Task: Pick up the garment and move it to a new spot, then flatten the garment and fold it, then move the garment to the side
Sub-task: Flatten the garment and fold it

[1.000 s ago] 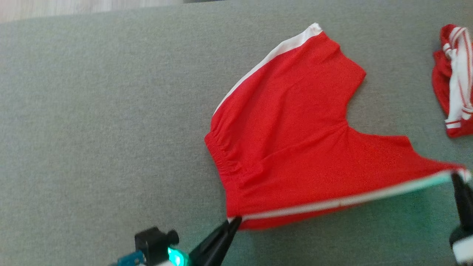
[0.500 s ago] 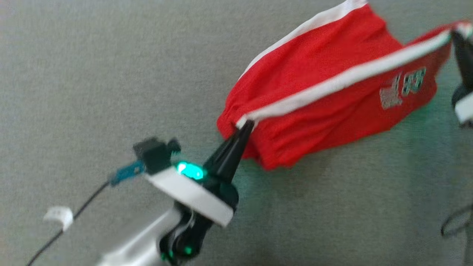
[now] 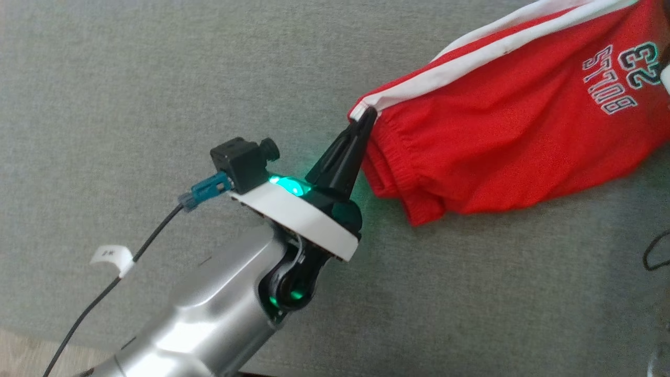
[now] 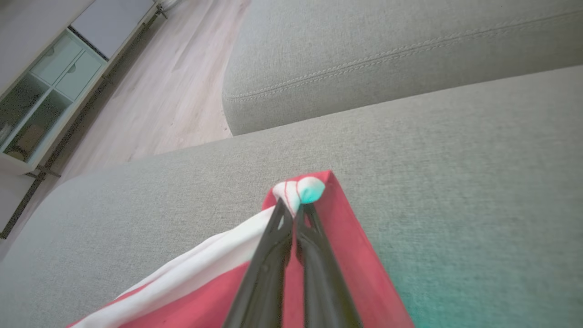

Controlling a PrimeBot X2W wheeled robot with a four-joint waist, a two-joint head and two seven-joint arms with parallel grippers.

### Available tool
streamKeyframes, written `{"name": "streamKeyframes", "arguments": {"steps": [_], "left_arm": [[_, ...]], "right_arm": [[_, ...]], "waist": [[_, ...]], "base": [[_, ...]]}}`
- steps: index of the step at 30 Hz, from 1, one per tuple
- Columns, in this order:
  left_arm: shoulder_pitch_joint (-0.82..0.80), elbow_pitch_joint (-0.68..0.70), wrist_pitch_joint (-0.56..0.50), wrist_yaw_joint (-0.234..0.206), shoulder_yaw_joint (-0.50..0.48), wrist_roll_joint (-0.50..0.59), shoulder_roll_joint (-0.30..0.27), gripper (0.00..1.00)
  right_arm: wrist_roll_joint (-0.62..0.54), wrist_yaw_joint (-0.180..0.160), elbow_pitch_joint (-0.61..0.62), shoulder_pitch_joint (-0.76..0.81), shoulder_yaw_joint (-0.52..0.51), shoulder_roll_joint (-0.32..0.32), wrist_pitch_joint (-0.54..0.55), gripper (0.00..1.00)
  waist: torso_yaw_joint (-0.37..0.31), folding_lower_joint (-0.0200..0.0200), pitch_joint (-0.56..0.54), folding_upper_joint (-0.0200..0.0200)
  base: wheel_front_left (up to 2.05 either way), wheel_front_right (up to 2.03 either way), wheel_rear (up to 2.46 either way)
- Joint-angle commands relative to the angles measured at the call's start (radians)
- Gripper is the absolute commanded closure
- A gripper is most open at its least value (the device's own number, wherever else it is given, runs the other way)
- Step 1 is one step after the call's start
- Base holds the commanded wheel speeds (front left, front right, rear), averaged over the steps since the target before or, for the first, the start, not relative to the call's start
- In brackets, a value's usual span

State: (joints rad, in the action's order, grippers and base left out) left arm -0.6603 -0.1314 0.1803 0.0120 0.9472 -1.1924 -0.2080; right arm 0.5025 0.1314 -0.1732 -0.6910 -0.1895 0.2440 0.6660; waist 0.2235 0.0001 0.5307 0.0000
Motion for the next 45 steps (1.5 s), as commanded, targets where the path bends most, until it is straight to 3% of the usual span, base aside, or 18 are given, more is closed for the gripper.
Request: {"name": "streamKeyframes", "arguments": {"steps": [1, 11, 13, 14, 15, 19, 20, 21, 29, 37, 45], "left_arm": [[-0.029, 0.014, 0.014, 0.011, -0.033, 0.009, -0.004, 1.00], [-0.049, -0.057, 0.025, 0.014, -0.032, 0.021, 0.018, 1.00], [-0.043, -0.061, 0.021, 0.018, -0.031, 0.014, 0.021, 1.00], [-0.041, -0.064, 0.018, 0.015, -0.030, 0.011, 0.021, 1.00], [-0.038, -0.068, 0.015, 0.012, -0.027, 0.012, 0.019, 0.92], [-0.016, -0.072, 0.008, -0.004, -0.020, 0.008, 0.010, 0.40], [-0.008, -0.069, 0.007, -0.010, -0.019, 0.007, 0.005, 0.14], [0.000, -0.065, 0.006, -0.016, -0.018, 0.008, -0.001, 0.00], [0.047, -0.004, 0.054, -0.147, -0.014, 0.141, -0.082, 0.00], [0.097, 0.079, 0.081, -0.252, -0.098, 0.363, -0.065, 0.00], [0.215, 0.111, 0.081, -0.207, -0.204, 0.601, 0.016, 0.00]], "right_arm": [[-0.009, -0.001, 0.028, -0.029, 0.024, 0.017, -0.012, 1.00], [-0.008, -0.001, -0.038, -0.070, 0.074, 0.048, -0.031, 1.00], [-0.010, -0.001, -0.044, -0.065, 0.090, 0.056, -0.036, 0.64], [-0.010, -0.001, -0.046, -0.062, 0.097, 0.059, -0.042, 0.06], [-0.006, -0.001, -0.050, -0.060, 0.100, 0.062, -0.049, 0.00], [0.006, -0.001, -0.058, -0.052, 0.117, 0.076, -0.066, 0.00], [0.006, -0.001, -0.054, -0.048, 0.123, 0.086, -0.067, 0.00], [0.005, -0.001, -0.048, -0.044, 0.133, 0.101, -0.064, 0.00], [-0.039, -0.001, 0.006, 0.068, 0.156, 0.224, 0.003, 0.00], [-0.070, -0.001, -0.060, 0.106, 0.151, 0.236, 0.026, 0.00], [-0.113, -0.001, -0.164, 0.079, 0.167, 0.200, 0.043, 0.00]], "waist": [[0.017, -0.0001, 0.014, 0.0000], [0.039, -0.0001, 0.018, 0.0000], [0.040, -0.0001, 0.012, 0.0000], [0.040, -0.0001, 0.008, 0.0000], [0.039, -0.0001, 0.004, 0.0000], [0.027, -0.0001, -0.019, 0.0000], [0.023, -0.0001, -0.025, 0.0000], [0.020, -0.0001, -0.030, 0.0000], [0.009, -0.0001, -0.069, 0.0000], [0.035, -0.0001, -0.056, 0.0000], [0.075, -0.0001, -0.059, 0.0000]], "base": [[0.00, 0.00, 0.00], [0.00, 0.00, 0.00], [0.00, 0.00, 0.00], [0.00, 0.00, 0.00], [0.00, 0.00, 0.00], [0.00, 0.00, 0.00], [0.00, 0.00, 0.00], [0.00, 0.00, 0.00], [0.00, 0.00, 0.00], [0.00, 0.00, 0.00], [0.00, 0.00, 0.00]]}}
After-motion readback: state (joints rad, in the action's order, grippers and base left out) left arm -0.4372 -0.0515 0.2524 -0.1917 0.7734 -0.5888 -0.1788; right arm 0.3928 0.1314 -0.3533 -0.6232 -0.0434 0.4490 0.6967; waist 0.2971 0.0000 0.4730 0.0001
